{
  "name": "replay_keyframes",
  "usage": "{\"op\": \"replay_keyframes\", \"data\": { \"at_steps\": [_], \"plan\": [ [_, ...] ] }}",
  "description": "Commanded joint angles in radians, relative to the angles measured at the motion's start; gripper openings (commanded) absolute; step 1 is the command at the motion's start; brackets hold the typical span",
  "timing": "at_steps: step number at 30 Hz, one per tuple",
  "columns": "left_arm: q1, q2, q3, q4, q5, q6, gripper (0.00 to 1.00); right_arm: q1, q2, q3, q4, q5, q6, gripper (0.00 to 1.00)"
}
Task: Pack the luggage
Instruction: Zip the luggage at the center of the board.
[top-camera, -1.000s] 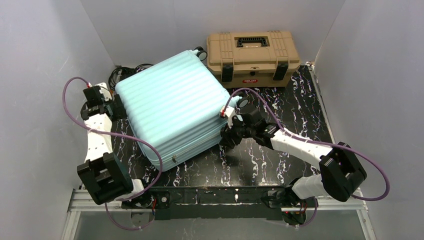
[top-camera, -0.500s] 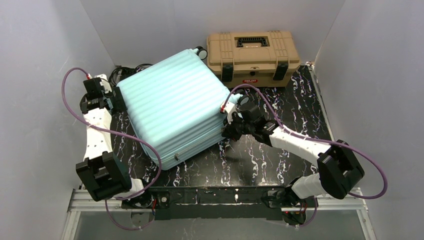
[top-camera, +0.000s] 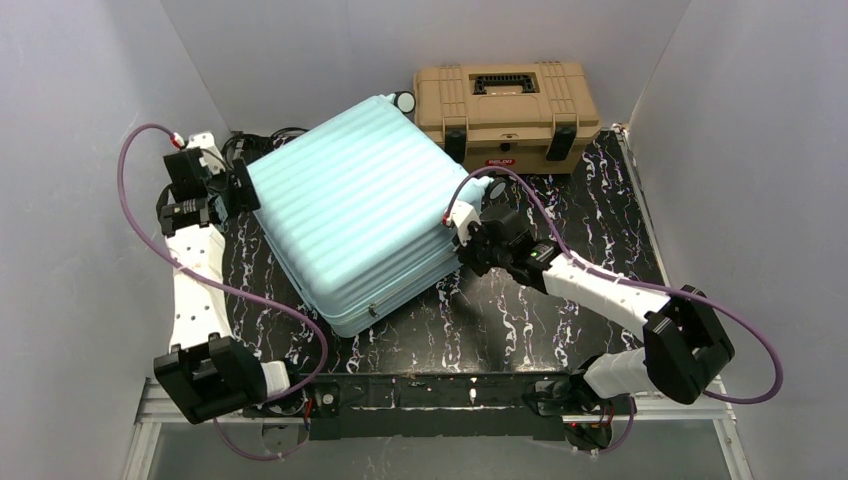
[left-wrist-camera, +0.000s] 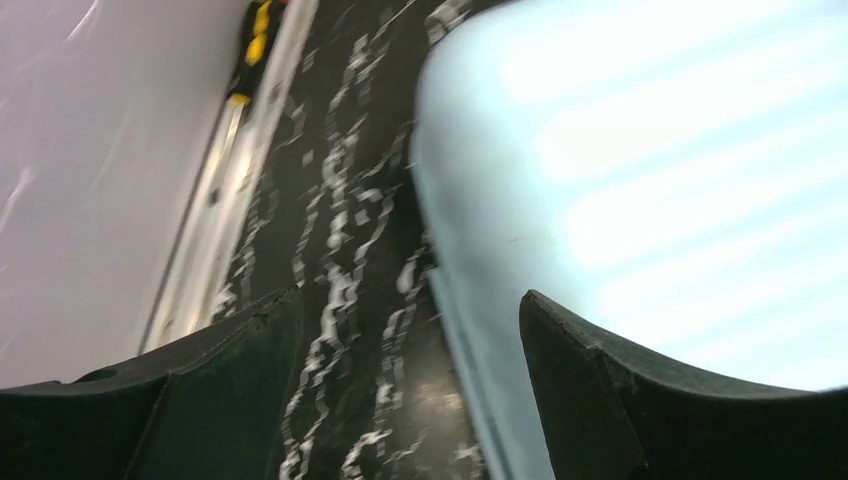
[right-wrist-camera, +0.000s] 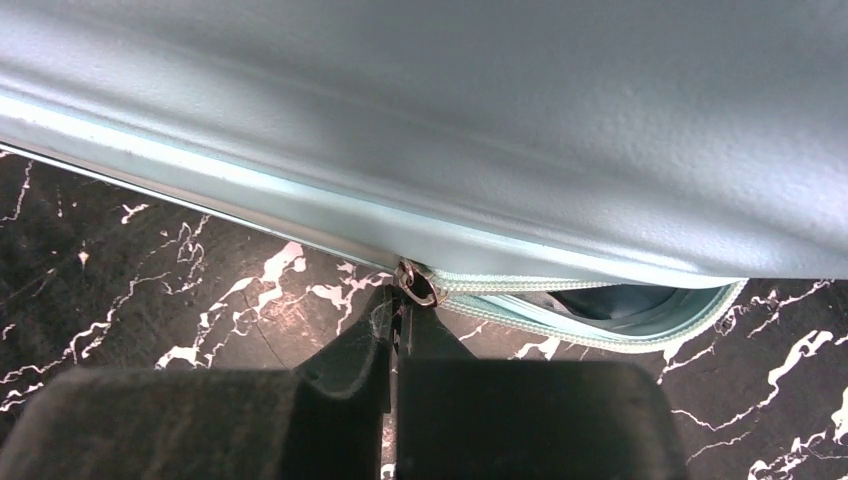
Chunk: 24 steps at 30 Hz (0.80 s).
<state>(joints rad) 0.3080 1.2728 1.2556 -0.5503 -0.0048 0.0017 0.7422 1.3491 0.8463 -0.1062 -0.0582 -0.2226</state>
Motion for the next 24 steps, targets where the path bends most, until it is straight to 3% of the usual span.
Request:
{"op": "replay_keyframes", "data": {
  "at_steps": [1, 5, 7, 14, 15, 17, 19, 21, 24],
  "plan": [
    [-0.037, -0.077, 0.098, 0.038, 0.253, -0.089, 0.78, -0.053, -0.066, 0.003, 0.024, 0.091, -0.046, 0.01],
    [-0.106, -0.105, 0.1, 0.113, 0.418, -0.137, 0.77, -0.091, -0.084, -0.01, 0.021, -0.013, -0.054, 0.01],
    [-0.164, -0.11, 0.082, 0.161, 0.505, -0.14, 0.76, -0.155, -0.09, -0.015, 0.017, -0.163, -0.063, 0.01],
    [-0.422, -0.087, -0.017, 0.2, 0.515, -0.059, 0.76, -0.293, -0.043, -0.007, -0.014, -0.648, -0.024, 0.01],
    [-0.455, -0.085, -0.034, 0.2, 0.495, -0.042, 0.76, -0.295, -0.036, 0.007, -0.037, -0.653, -0.031, 0.02],
    [-0.508, -0.088, -0.064, 0.203, 0.458, -0.01, 0.76, -0.296, -0.035, 0.033, -0.07, -0.527, -0.033, 0.29],
    [-0.54, -0.09, -0.086, 0.208, 0.428, -0.006, 0.76, -0.295, -0.071, 0.032, -0.065, -0.352, -0.037, 0.42],
    [-0.553, -0.09, -0.094, 0.208, 0.42, -0.006, 0.76, -0.292, -0.118, 0.019, -0.055, -0.243, -0.064, 0.48],
    [-0.56, -0.087, -0.087, 0.2, 0.412, -0.006, 0.76, -0.262, -0.138, 0.035, -0.092, -0.144, -0.084, 0.49]
  ]
}}
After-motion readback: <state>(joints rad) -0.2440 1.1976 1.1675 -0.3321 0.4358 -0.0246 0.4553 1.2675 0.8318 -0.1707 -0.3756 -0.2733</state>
